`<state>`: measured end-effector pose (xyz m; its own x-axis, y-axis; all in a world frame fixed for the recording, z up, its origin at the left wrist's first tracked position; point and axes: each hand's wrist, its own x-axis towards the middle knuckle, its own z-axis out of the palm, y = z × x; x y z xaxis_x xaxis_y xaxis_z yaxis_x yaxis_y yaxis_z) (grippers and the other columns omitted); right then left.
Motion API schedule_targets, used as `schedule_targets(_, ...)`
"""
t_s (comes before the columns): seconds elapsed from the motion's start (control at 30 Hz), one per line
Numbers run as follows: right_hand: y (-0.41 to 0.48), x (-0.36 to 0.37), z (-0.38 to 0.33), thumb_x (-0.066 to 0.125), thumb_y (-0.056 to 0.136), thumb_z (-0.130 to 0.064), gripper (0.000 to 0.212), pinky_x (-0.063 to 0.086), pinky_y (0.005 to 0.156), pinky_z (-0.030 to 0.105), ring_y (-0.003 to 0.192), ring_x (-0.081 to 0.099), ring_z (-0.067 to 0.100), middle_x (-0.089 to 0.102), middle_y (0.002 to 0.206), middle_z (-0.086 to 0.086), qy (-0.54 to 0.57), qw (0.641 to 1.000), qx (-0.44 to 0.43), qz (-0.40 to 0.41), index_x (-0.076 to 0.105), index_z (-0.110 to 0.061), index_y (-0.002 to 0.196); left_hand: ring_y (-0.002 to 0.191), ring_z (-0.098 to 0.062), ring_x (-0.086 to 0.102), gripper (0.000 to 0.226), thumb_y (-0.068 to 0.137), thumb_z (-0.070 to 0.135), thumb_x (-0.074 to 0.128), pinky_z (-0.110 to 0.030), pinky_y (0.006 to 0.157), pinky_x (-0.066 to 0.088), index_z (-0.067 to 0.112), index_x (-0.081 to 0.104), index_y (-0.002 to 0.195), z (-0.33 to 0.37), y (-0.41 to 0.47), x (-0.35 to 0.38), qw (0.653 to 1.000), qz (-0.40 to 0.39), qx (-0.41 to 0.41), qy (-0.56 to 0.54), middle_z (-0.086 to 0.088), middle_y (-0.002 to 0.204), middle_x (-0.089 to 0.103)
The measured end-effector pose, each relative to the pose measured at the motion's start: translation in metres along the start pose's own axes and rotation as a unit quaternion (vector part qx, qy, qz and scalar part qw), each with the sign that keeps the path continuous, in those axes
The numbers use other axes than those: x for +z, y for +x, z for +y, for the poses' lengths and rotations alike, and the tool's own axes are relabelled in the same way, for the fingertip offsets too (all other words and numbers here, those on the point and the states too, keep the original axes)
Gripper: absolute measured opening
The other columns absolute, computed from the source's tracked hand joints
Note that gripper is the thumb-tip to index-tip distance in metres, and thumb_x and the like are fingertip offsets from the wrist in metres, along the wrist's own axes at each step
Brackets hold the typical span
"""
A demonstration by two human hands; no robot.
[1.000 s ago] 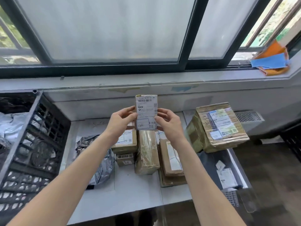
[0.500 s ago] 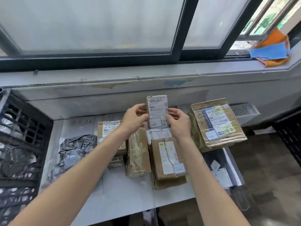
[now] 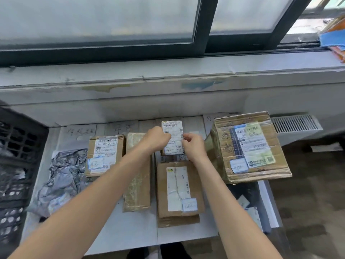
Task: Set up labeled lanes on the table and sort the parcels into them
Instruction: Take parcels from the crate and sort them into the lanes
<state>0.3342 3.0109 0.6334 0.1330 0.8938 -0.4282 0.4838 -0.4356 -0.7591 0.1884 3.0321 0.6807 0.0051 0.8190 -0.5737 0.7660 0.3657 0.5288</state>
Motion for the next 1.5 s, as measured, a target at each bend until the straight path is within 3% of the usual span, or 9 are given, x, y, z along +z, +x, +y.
schedule_targets(0.1,0.002,0.003,0.003,0.053,0.097,-0.007,0.029,0.051,0.071,0.027,0.086,0.062,0.016,0.074,0.110,0.005,-0.052,0.998,-0.001,-0.018,0.072,-0.012,0.118,0.069,-0.024,0.054,0.025,0.094,0.025,0.047,-0.032,0.062,0.039,0.009,0.057,0.077,0.005,0.003,0.006,0.997,-0.008,-0.029,0.066,-0.006,0.077,0.060)
schedule_targets(0.27,0.001,0.006,0.003,0.053,0.095,-0.008,0.034,0.054,0.083,0.031,0.099,0.066,0.024,0.073,0.115,0.006,-0.093,0.994,-0.001,-0.054,0.071,-0.014,0.122,0.059,-0.013,0.042,0.026,0.099,0.021,0.040,-0.028,0.050,0.026,0.011,0.048,0.076,0.015,-0.002,0.013,0.982,-0.060,-0.066,0.169,-0.001,0.070,0.048)
schedule_targets(0.43,0.001,0.007,0.002,0.052,0.090,-0.007,0.034,0.051,0.073,0.029,0.091,0.066,0.027,0.075,0.105,0.007,-0.127,0.989,-0.003,-0.072,0.075,-0.017,0.114,0.059,-0.014,0.042,0.019,0.102,0.013,0.036,-0.025,0.046,0.030,0.005,0.050,0.091,0.027,-0.006,0.013,0.974,-0.089,-0.073,0.193,-0.003,0.072,0.045)
schedule_targets(0.57,0.000,0.005,0.001,0.053,0.089,-0.008,0.030,0.053,0.076,0.037,0.095,0.066,0.034,0.074,0.103,0.011,-0.137,0.988,0.001,-0.071,0.075,-0.013,0.108,0.057,-0.013,0.041,0.027,0.102,0.014,0.036,-0.023,0.047,0.031,0.006,0.049,0.079,0.030,-0.010,0.008,0.968,-0.106,-0.063,0.219,-0.003,0.071,0.044)
schedule_targets(0.7,-0.003,0.004,-0.007,0.052,0.099,-0.023,0.044,0.048,0.093,0.040,0.118,0.057,0.031,0.059,0.134,0.013,-0.170,0.985,-0.032,-0.011,0.051,-0.009,0.141,0.066,-0.020,0.056,0.030,0.098,0.026,0.046,-0.029,0.054,0.040,0.003,0.064,0.099,0.029,-0.011,-0.005,0.989,0.011,0.001,0.149,-0.004,0.073,0.053)
schedule_targets(0.77,-0.007,0.004,-0.015,0.051,0.102,-0.027,0.049,0.042,0.101,0.040,0.131,0.048,0.029,0.051,0.144,0.011,-0.178,0.980,-0.089,0.008,0.043,-0.010,0.147,0.102,-0.032,0.063,0.037,0.098,0.033,0.045,-0.038,0.080,0.050,0.006,0.063,0.116,0.027,-0.011,-0.016,0.984,0.100,0.065,0.133,-0.013,0.105,0.066)
schedule_targets(0.9,-0.018,0.009,-0.042,0.049,0.103,-0.035,0.056,0.022,0.120,0.041,0.149,0.025,0.027,0.037,0.157,0.009,-0.276,0.938,-0.206,0.039,0.036,-0.012,0.152,0.139,-0.036,0.032,0.062,0.100,0.050,0.038,-0.052,0.114,0.025,0.014,0.037,0.149,0.002,-0.015,-0.040,0.935,0.203,0.082,0.278,-0.018,0.152,0.037)
schedule_targets(1.1,-0.039,0.049,-0.092,0.045,0.103,-0.041,0.059,0.018,0.122,0.045,0.151,0.020,0.031,0.032,0.159,0.012,-0.371,0.892,-0.254,0.036,0.031,-0.013,0.154,0.141,-0.036,0.027,0.067,0.098,0.059,0.034,-0.056,0.116,0.020,0.016,0.035,0.150,-0.071,-0.036,-0.078,0.920,0.194,0.032,0.339,-0.017,0.153,0.033)
schedule_targets(1.5,-0.117,0.241,-0.240,0.047,0.102,-0.042,0.060,0.022,0.120,0.044,0.150,0.023,0.031,0.031,0.160,0.013,-0.403,0.849,-0.342,0.018,0.034,-0.014,0.153,0.139,-0.035,0.033,0.065,0.099,0.056,0.040,-0.046,0.115,0.027,0.012,0.041,0.147,-0.242,-0.109,-0.261,0.931,0.276,0.027,0.238,-0.016,0.152,0.038)
